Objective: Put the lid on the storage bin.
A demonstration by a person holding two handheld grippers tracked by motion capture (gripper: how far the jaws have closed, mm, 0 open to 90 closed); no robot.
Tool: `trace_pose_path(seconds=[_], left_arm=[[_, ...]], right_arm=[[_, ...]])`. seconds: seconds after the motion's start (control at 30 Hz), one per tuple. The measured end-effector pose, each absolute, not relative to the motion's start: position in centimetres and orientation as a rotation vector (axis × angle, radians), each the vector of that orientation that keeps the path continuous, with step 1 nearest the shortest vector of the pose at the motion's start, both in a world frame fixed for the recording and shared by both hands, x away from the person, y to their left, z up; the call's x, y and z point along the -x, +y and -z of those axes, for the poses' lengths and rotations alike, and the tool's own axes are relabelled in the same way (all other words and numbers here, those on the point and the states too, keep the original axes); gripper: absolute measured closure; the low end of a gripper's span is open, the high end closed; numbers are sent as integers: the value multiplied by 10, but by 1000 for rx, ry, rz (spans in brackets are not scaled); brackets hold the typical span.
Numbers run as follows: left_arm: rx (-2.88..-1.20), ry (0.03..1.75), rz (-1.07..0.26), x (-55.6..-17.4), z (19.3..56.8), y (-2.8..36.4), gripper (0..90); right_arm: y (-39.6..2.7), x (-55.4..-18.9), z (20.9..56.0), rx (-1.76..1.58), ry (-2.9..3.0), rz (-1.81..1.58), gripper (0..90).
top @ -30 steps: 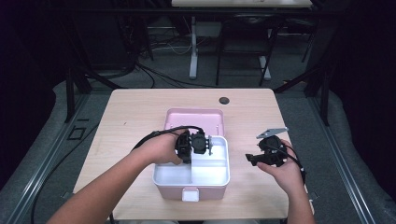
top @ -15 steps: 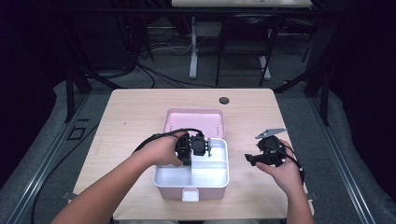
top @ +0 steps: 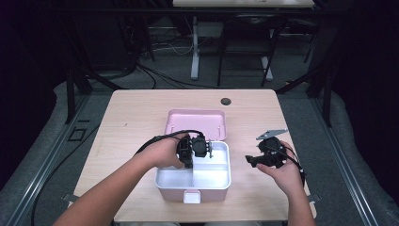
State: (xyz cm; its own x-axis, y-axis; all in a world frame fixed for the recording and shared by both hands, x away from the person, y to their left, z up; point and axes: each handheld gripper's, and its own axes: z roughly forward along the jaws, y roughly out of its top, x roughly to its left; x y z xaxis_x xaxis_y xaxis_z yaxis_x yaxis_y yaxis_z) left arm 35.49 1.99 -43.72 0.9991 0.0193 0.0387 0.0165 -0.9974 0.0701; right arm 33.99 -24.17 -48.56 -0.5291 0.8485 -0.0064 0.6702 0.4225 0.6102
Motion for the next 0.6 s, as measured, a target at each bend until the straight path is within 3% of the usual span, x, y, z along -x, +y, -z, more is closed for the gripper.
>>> trace_pose_path(seconds=[0.6], left_arm=[[-3099,-5,-77,-353,440,16,878]], right_arm=[[-230,-349,476,-1268,2340,-943,338]])
